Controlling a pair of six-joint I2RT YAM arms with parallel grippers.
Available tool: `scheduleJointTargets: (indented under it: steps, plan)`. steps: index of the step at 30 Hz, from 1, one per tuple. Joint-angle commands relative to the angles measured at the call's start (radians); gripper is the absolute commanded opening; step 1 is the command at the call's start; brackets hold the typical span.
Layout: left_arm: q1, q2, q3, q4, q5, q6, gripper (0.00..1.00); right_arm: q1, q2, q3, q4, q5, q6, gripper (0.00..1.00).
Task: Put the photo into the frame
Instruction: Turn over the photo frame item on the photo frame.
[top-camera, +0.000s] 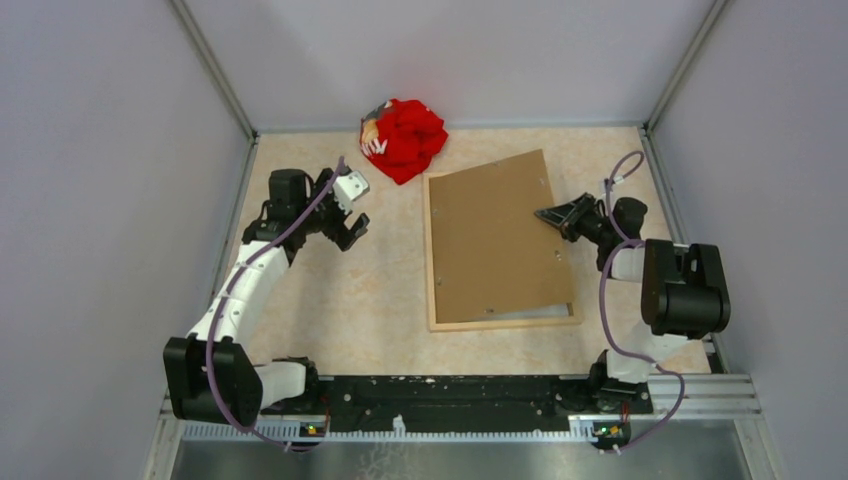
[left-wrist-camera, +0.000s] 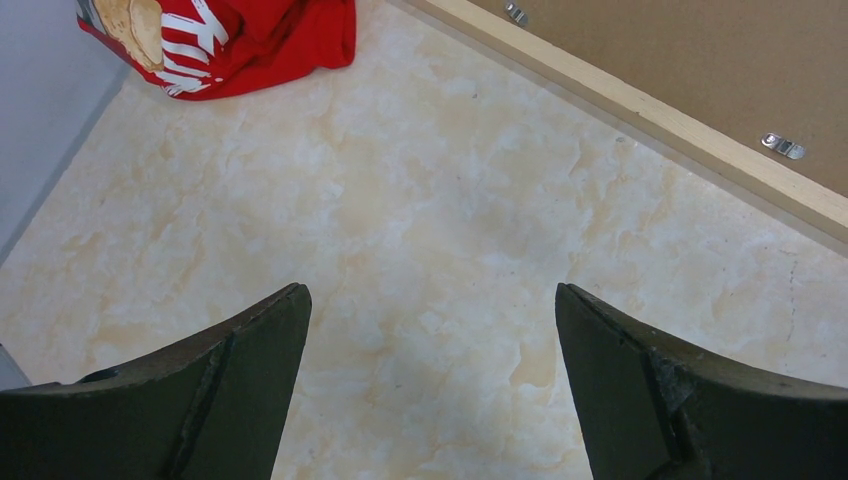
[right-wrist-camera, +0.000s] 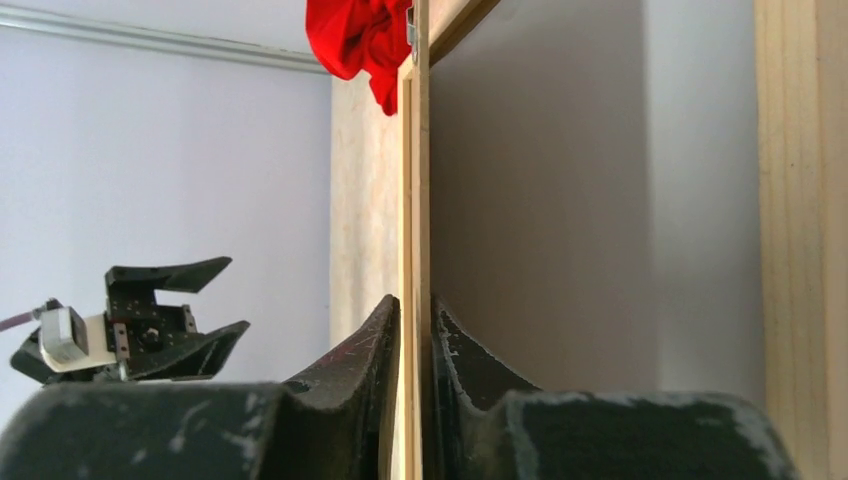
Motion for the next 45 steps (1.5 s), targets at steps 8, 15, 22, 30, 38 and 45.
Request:
scheduleJointTargets:
  steps: [8, 15, 22, 30, 38, 45]
  plan:
    - [-0.009, 0.008, -0.004, 0.012, -0.006, 0.003, 0.98, 0.091, -0.133, 0.133, -0.522, 0.167, -0.451, 0.27]
    - [-0.01, 0.0, -0.005, 0.015, -0.006, 0.008, 0.98, 0.18, -0.144, 0.2, -0.708, 0.296, -0.585, 0.62]
    - [-0.011, -0.027, -0.032, 0.04, -0.02, 0.026, 0.98, 0.229, -0.182, 0.24, -0.829, 0.421, -0.647, 0.98]
    - [-0.011, -0.001, -0.007, 0.018, -0.006, -0.003, 0.98, 0.25, -0.244, 0.324, -0.979, 0.506, -0.69, 0.99]
    - [-0.011, 0.017, 0.008, 0.008, -0.003, -0.01, 0.98, 0.253, -0.263, 0.39, -1.093, 0.573, -0.729, 0.99]
    - [-0.011, 0.026, 0.01, 0.006, 0.011, -0.023, 0.98, 0.259, -0.262, 0.412, -1.081, 0.617, -0.716, 0.99]
